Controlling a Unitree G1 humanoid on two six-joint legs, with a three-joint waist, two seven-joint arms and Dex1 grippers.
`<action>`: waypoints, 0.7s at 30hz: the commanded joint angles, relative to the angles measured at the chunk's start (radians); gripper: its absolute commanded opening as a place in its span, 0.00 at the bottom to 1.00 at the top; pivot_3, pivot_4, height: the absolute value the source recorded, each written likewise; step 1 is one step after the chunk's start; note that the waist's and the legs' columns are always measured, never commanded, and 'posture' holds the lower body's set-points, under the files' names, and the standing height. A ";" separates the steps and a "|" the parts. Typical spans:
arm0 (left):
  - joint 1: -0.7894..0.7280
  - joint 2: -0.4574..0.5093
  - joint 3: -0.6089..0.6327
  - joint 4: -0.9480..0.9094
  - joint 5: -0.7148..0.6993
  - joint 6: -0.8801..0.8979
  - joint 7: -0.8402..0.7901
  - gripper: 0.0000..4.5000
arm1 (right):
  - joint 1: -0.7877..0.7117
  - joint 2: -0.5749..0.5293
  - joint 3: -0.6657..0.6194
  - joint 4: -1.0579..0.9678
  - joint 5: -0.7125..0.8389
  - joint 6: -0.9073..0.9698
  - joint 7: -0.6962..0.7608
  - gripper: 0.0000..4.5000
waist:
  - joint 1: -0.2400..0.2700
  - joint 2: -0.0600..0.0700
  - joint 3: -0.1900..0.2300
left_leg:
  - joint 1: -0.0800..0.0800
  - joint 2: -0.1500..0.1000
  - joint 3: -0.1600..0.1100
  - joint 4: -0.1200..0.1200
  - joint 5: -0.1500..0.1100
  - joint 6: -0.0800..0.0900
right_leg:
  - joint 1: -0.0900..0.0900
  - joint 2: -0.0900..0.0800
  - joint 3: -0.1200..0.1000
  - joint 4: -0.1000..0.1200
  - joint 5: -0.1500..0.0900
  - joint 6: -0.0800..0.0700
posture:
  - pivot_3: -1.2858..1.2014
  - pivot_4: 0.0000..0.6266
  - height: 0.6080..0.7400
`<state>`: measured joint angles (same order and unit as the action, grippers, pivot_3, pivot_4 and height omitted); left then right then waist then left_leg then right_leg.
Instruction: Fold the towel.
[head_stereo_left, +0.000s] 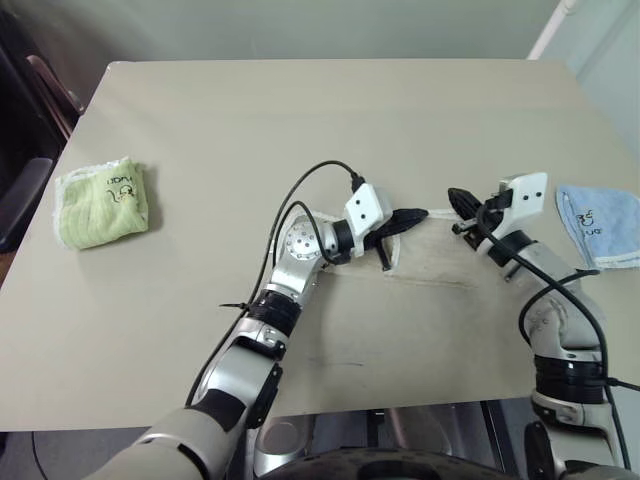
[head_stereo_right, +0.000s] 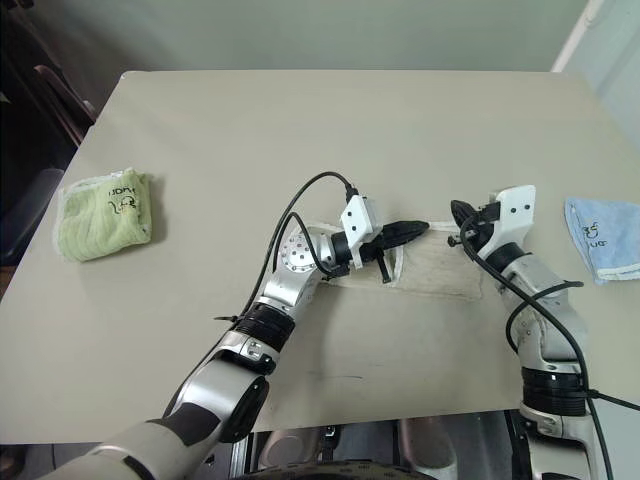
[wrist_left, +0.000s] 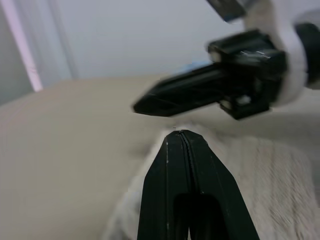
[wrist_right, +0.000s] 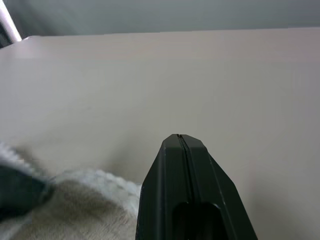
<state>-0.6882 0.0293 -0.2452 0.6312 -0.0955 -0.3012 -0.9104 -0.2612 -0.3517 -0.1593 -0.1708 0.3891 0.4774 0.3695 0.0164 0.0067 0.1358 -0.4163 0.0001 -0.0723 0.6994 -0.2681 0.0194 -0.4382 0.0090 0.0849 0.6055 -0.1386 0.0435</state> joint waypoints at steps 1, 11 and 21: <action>0.021 0.006 -0.041 -0.026 0.026 -0.024 -0.037 0.01 | 0.023 0.031 0.003 0.035 -0.042 -0.069 -0.032 0.00 | 0.000 0.000 0.000 | 0.000 0.000 0.000 0.000 0.000 0.000 | 0.000 0.000 0.000 0.000 0.000 0.000 | 0.52 0.24 1.00; 0.063 0.022 -0.068 0.021 0.099 -0.025 0.022 0.01 | 0.069 0.121 0.041 0.197 -0.151 -0.218 -0.082 0.00 | -0.001 0.000 0.000 | 0.001 0.000 0.000 0.000 -0.002 0.000 | 0.000 0.000 -0.001 0.000 0.000 -0.002 | 0.52 0.24 1.00; 0.071 0.032 -0.079 0.022 0.112 -0.017 0.007 0.01 | 0.058 0.086 0.058 0.218 -0.169 -0.207 -0.046 0.00 | -0.002 0.000 0.000 | 0.004 0.000 0.000 0.001 -0.001 0.001 | 0.003 0.000 0.000 0.000 0.000 -0.008 | 0.52 0.24 1.00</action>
<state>-0.6237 0.0622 -0.3218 0.6663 0.0211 -0.3292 -0.8935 -0.2091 -0.2501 -0.1048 0.0325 0.2311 0.2506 0.3088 0.0144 0.0071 0.1356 -0.4124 0.0003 -0.0726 0.7003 -0.2694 0.0199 -0.4349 0.0092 0.0845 0.6050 -0.1388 0.0358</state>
